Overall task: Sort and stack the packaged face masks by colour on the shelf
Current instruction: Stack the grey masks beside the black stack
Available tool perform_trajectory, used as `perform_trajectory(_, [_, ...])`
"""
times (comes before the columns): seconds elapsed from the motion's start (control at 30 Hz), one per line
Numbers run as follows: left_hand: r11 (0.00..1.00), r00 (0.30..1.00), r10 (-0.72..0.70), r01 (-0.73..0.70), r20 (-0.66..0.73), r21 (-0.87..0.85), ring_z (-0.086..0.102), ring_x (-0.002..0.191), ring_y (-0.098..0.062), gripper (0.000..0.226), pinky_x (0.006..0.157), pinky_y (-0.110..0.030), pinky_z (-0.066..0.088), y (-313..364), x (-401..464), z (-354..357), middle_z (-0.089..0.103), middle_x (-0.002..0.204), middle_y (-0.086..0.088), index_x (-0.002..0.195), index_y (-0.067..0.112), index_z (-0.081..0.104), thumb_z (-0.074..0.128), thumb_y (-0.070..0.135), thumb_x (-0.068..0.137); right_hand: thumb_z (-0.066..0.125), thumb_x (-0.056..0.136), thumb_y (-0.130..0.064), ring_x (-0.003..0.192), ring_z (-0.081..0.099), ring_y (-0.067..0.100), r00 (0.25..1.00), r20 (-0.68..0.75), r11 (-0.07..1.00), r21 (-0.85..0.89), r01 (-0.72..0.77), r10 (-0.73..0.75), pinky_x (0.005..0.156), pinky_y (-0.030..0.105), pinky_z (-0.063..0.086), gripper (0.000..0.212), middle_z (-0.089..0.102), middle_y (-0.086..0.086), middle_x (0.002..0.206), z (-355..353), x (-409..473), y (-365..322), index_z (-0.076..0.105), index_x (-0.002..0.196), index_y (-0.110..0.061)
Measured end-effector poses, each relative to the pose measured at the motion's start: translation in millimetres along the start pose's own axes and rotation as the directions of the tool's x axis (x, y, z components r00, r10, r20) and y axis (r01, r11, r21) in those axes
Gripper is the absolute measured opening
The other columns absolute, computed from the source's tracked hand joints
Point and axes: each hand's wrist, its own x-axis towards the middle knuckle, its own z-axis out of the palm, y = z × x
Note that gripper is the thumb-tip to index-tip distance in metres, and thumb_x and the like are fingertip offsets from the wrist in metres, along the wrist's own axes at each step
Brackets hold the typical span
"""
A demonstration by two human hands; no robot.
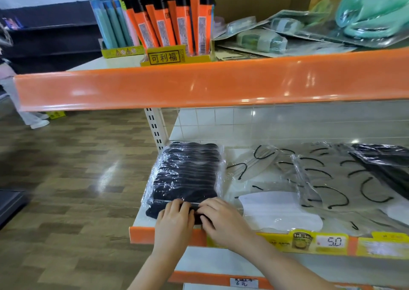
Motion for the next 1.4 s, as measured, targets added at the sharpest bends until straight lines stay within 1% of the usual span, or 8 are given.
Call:
perform_trajectory(0.17, [1.000, 1.000, -0.002, 0.002, -0.007, -0.003, 0.061, 0.071, -0.025, 0.028, 0.056, -0.036, 0.047, 22.6, 17.3, -1.3, 0.063, 0.079, -0.002, 0.082, 0.012, 0.065, 0.039, 0.022, 0.083, 0.029, 0.092, -0.030, 0.106, 0.050, 0.005, 0.984, -0.087, 0.985, 0.091, -0.150, 0.157, 0.089, 0.021, 0.043, 0.041, 0.059, -0.009, 0.112, -13.0, -1.5, 6.8, 0.065, 0.109, -0.019])
perform_trajectory(0.37, [0.995, 0.998, 0.067, -0.068, -0.015, -0.077, 0.062, 0.074, -0.026, 0.029, 0.056, -0.037, 0.049, 73.3, 36.3, 4.9, 0.064, 0.078, -0.002, 0.082, 0.012, 0.066, 0.038, 0.019, 0.082, 0.033, 0.090, -0.029, 0.098, 0.057, 0.014, 0.965, -0.160, 0.976, -0.027, -0.215, 0.208, 0.082, 0.028, 0.050, 0.037, 0.061, -0.007, 0.107, -45.3, -30.0, 38.8, 0.067, 0.104, -0.020])
perform_trajectory(0.5, [0.986, 0.994, 0.109, -0.108, -0.001, -0.127, 0.063, 0.071, -0.026, 0.029, 0.055, -0.034, 0.050, 114.0, 45.0, 16.2, 0.065, 0.077, -0.002, 0.081, 0.012, 0.068, 0.040, 0.018, 0.076, 0.042, 0.084, -0.027, 0.088, 0.062, 0.010, 0.941, -0.247, 0.957, -0.116, -0.266, 0.231, 0.071, 0.021, 0.052, 0.028, 0.064, -0.011, 0.100, -69.6, -57.2, 62.5, 0.068, 0.094, -0.027])
perform_trajectory(0.73, [0.963, 0.980, 0.187, -0.169, 0.068, -0.209, 0.063, 0.068, -0.020, 0.028, 0.054, -0.030, 0.049, 199.9, 58.8, 25.7, 0.063, 0.073, 0.005, 0.074, 0.018, 0.066, 0.039, 0.021, 0.072, 0.042, 0.083, -0.024, 0.083, 0.062, 0.010, 0.903, -0.289, 0.911, -0.169, -0.375, 0.318, 0.063, 0.021, 0.052, 0.027, 0.063, -0.012, 0.093, -115.2, -104.4, 106.1, 0.068, 0.090, -0.026])
perform_trajectory(0.93, [0.944, 0.957, 0.262, -0.228, 0.122, -0.240, 0.061, 0.072, -0.018, 0.024, 0.059, -0.030, 0.049, 262.2, 65.1, 34.9, 0.061, 0.073, 0.007, 0.074, 0.022, 0.066, 0.042, 0.025, 0.072, 0.043, 0.084, -0.023, 0.090, 0.058, 0.010, 0.878, -0.334, 0.902, -0.146, -0.407, 0.342, 0.068, 0.022, 0.051, 0.026, 0.061, -0.010, 0.100, -149.4, -140.4, 142.9, 0.059, 0.105, -0.027])
perform_trajectory(1.23, [0.916, 0.928, 0.338, -0.287, 0.156, -0.282, 0.061, 0.074, -0.022, 0.026, 0.063, -0.033, 0.050, 343.5, 71.7, 47.3, 0.063, 0.081, 0.004, 0.083, 0.021, 0.067, 0.043, 0.023, 0.071, 0.040, 0.084, -0.023, 0.087, 0.062, 0.017, 0.837, -0.373, 0.846, -0.201, -0.494, 0.400, 0.072, 0.029, 0.054, 0.031, 0.064, -0.002, 0.097, -191.2, -188.6, 199.2, 0.066, 0.099, -0.016])
perform_trajectory(1.33, [0.900, 0.917, 0.375, -0.325, 0.136, -0.291, 0.062, 0.077, -0.023, 0.029, 0.065, -0.033, 0.053, 366.0, 73.8, 50.6, 0.064, 0.092, 0.000, 0.095, 0.019, 0.063, 0.051, 0.023, 0.068, 0.041, 0.079, -0.021, 0.084, 0.061, 0.019, 0.816, -0.408, 0.824, -0.219, -0.522, 0.408, 0.074, 0.032, 0.054, 0.030, 0.064, -0.001, 0.091, -206.1, -199.1, 216.0, 0.067, 0.095, -0.016])
perform_trajectory(1.4, [0.892, 0.912, 0.387, -0.333, 0.134, -0.306, 0.062, 0.080, -0.022, 0.032, 0.066, -0.033, 0.054, 380.4, 75.1, 54.4, 0.063, 0.096, -0.001, 0.098, 0.018, 0.059, 0.045, 0.024, 0.070, 0.041, 0.076, -0.020, 0.087, 0.059, 0.020, 0.805, -0.424, 0.810, -0.231, -0.539, 0.415, 0.078, 0.032, 0.051, 0.033, 0.063, 0.000, 0.094, -215.6, -206.6, 227.4, 0.066, 0.096, -0.015])
